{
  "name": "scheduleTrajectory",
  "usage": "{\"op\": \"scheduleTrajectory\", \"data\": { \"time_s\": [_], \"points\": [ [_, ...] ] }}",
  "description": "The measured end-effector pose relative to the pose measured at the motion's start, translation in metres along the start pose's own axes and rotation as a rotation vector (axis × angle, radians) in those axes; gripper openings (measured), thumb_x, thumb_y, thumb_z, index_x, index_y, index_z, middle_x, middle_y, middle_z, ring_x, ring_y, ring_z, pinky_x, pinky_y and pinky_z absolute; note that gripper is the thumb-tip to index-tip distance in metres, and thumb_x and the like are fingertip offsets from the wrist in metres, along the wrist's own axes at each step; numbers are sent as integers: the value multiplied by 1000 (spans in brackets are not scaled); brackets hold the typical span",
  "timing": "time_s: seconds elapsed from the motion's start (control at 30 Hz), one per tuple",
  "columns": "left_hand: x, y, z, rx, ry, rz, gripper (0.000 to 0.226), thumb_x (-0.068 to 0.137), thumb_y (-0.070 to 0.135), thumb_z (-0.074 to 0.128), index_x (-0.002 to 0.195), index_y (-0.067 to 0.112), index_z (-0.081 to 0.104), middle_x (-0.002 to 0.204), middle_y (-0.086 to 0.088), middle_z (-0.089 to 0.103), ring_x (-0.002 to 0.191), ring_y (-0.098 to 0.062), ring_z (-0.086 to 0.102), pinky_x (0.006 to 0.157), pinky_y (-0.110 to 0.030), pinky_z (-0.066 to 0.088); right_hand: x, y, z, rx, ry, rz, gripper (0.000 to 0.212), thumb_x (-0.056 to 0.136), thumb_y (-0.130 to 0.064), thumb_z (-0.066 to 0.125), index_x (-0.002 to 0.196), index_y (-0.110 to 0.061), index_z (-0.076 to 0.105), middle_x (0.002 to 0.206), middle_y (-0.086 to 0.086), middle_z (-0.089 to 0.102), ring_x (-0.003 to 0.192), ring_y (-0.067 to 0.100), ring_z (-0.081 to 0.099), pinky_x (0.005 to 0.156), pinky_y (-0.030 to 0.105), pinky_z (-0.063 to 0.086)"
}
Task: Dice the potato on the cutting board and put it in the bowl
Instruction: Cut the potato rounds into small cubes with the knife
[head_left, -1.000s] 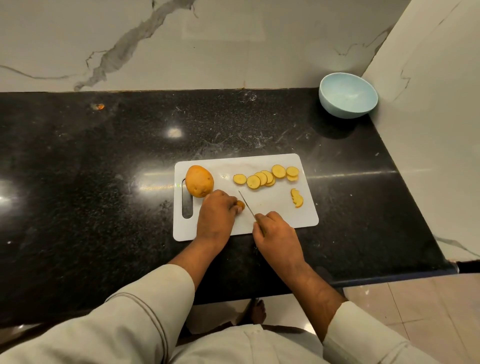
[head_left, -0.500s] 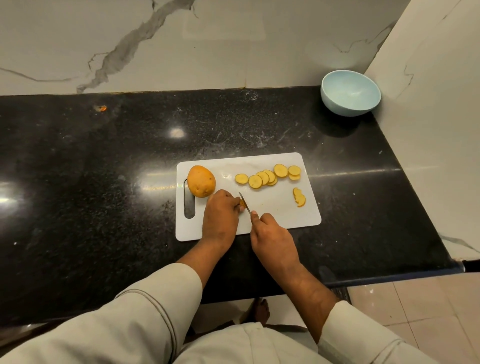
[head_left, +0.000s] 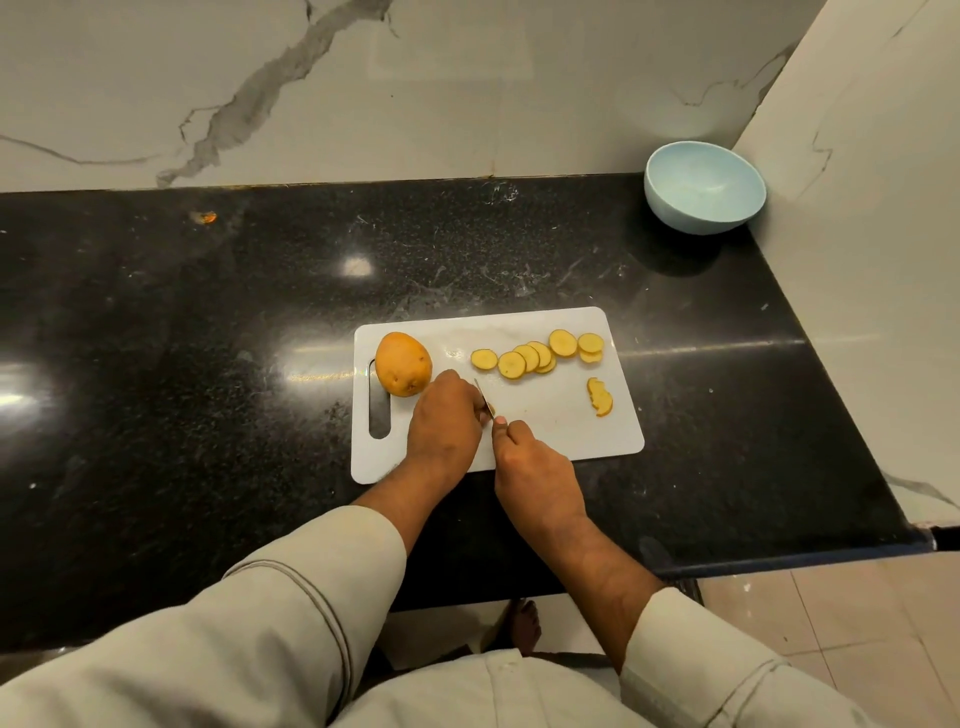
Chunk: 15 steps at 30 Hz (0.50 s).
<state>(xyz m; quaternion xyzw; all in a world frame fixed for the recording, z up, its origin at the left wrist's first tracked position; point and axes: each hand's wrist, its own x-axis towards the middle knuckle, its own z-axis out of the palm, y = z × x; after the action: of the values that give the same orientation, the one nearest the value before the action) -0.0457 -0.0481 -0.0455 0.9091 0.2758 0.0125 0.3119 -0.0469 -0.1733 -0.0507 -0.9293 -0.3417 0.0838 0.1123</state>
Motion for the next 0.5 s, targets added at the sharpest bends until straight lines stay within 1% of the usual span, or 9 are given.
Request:
{"op": "scheduleTrajectory", "data": {
  "time_s": [0.1, 0.2, 0.27, 0.33, 0.43, 0.5],
  "points": [
    [0, -1, 1, -8, -10, -12, 9, 86, 11, 65, 91, 7, 72, 96, -7, 56, 89, -23, 57, 72, -31, 45, 14, 0, 0, 3, -31, -8, 34, 94, -4, 50, 128, -2, 50, 109, 13, 53, 73, 32, 61, 56, 38, 43],
    [-1, 0, -1, -52, -14, -41, 7, 84, 9, 67, 88, 8, 72, 98, -7, 57, 89, -22, 57, 78, -35, 50, 13, 2, 1, -4, -53, 0, 35, 96, -7, 48, 131, -5, 46, 113, 11, 50, 77, 31, 60, 63, 40, 48],
    [-1, 0, -1, -56, -12, -44, 6, 83, 7, 66, 81, 9, 72, 93, -4, 56, 85, -21, 57, 75, -33, 50, 3, 5, 4, 0, -64, -1, 43, 97, -9, 46, 139, -4, 40, 117, 10, 49, 81, 29, 61, 68, 41, 54],
    [-2, 0, -2, -53, -7, -46, 14, 83, 4, 62, 72, 12, 67, 87, 0, 51, 82, -19, 55, 71, -31, 47, -8, 8, 7, -1, -69, -5, 50, 98, -9, 45, 146, -5, 32, 123, 9, 48, 85, 27, 62, 75, 41, 56],
    [-4, 0, -1, -25, 1, -27, 24, 83, 2, 59, 65, 17, 58, 84, 1, 48, 79, -17, 51, 66, -28, 40, -16, 9, 9, 30, -43, -2, 50, 97, -7, 46, 146, -5, 35, 124, 7, 50, 84, 24, 63, 74, 34, 56],
    [-4, 0, 0, -30, 13, -30, 23, 83, 0, 57, 65, 14, 58, 84, 0, 49, 78, -17, 52, 66, -29, 42, -19, 9, 9, 34, -25, 1, 48, 97, -7, 47, 144, -6, 38, 122, 7, 52, 81, 22, 62, 72, 31, 55]
  ]
}}
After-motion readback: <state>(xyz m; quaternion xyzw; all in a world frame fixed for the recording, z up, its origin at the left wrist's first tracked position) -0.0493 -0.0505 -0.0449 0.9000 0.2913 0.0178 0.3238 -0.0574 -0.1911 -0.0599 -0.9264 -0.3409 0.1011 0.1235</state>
